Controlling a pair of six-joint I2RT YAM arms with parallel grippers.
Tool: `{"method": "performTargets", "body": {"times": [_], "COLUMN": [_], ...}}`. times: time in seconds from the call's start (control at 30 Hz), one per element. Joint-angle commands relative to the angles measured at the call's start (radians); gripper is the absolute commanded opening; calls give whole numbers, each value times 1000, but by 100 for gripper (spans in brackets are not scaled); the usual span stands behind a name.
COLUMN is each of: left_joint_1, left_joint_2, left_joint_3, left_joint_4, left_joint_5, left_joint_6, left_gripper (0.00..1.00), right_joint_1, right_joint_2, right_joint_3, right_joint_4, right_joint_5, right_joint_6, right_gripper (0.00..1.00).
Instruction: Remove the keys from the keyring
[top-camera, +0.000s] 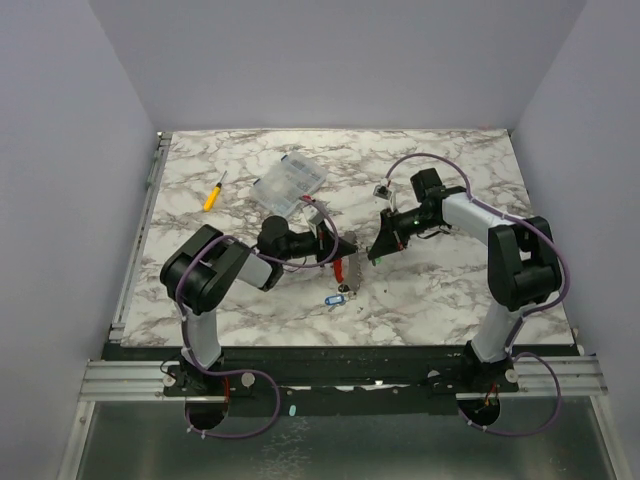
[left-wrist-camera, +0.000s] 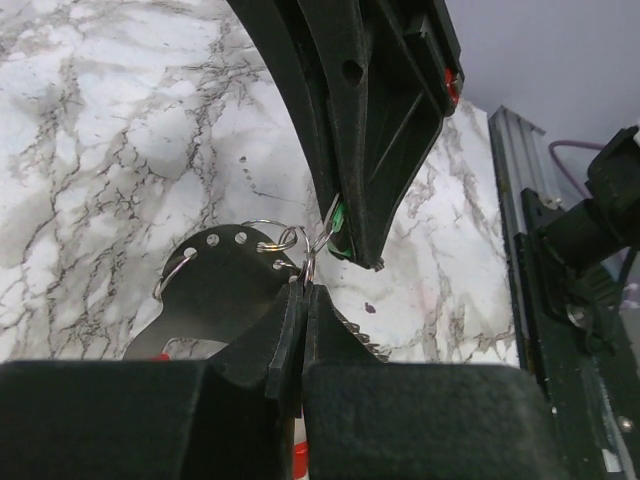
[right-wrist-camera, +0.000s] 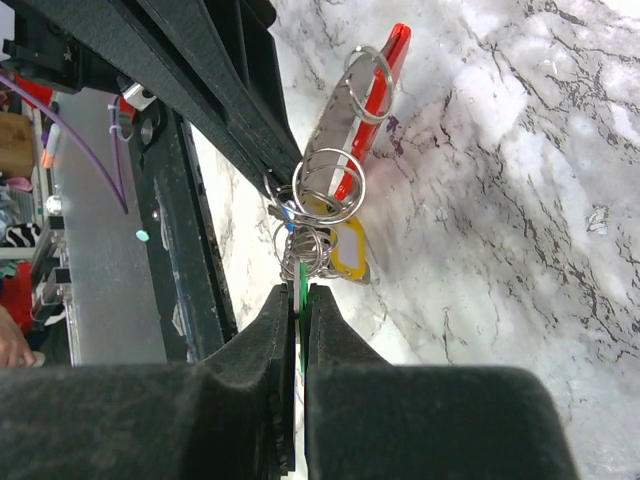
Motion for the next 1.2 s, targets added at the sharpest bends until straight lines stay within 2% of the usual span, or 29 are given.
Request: {"method": "performTargets", "body": {"times": [0.0, 0.33, 0.57, 0.63, 0.73, 0.8, 1.0, 1.17], "left_joint_1": [34, 39, 79, 97, 99, 99, 86, 18], "left_joint_2": [47, 85, 72, 64, 24, -1, -80, -168], "left_joint_3": [4, -8, -17, -14, -26, -26, -20, -1], "left_joint_4": [223, 423, 406, 383, 303, 241, 59, -253], "left_joint_5": [58, 83, 82, 94, 87, 79, 79, -2], "left_joint_6": [-203, -345, -295, -263, -153, -80, 161, 550], "left_gripper": [0, 0, 0, 8, 29, 36, 45, 47], "right_joint_1": [-12, -5, -3, -4, -3, -3, -3, -3], "right_joint_2": [35, 67, 5, -11, -15, -16, -19, -25], "right_joint_3": [-12, -13, 14, 36, 72, 83, 111, 128], "right_joint_4": [7, 14, -15, -44, -100, -121, -178, -219], "right_joint_5": [43, 23, 24, 22, 16, 15, -8, -20], "right_joint_6": [14, 21, -24, -43, -75, -88, -120, -147], "right_gripper": [1, 1, 1, 1, 1, 1, 1, 1]}}
